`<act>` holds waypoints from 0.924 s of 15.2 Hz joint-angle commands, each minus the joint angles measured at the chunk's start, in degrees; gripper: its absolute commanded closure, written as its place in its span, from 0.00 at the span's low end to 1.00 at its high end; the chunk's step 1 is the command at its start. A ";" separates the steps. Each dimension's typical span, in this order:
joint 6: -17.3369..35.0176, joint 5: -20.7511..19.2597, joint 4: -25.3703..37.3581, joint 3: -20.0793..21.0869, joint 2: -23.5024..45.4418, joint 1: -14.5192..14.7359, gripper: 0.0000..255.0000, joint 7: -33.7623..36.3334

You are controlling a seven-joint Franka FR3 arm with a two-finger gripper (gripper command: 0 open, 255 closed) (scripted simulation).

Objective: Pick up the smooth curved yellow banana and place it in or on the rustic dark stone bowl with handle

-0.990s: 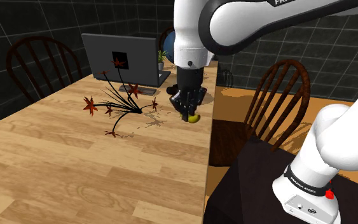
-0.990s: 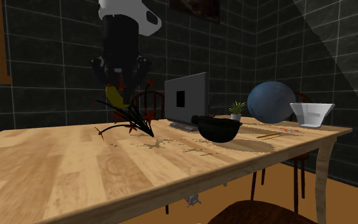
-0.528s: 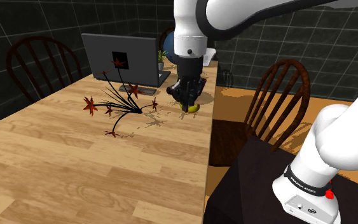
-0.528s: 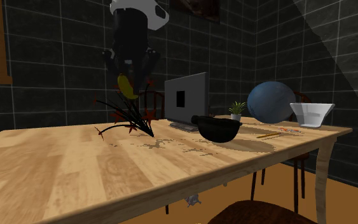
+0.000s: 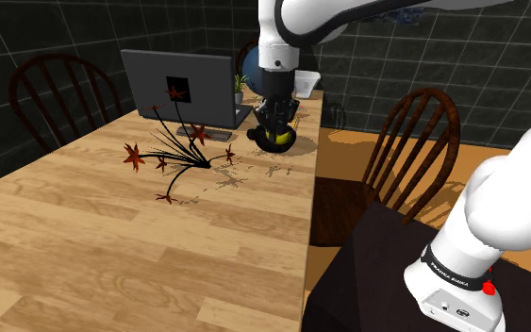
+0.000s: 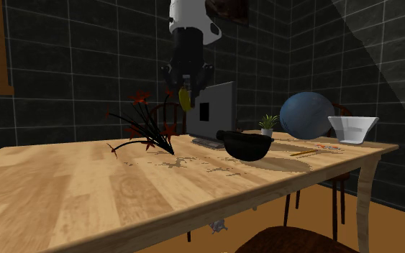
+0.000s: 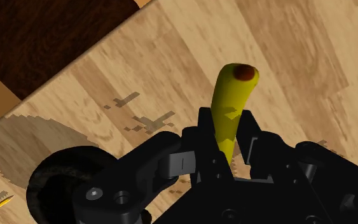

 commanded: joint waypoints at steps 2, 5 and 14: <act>0.08 -1.39 3.27 -1.93 3.60 -1.74 1.00 -3.19; -0.42 -2.52 7.41 -3.61 7.42 -3.29 1.00 -5.98; -3.87 -4.92 24.20 -7.67 21.05 -7.50 1.00 -13.68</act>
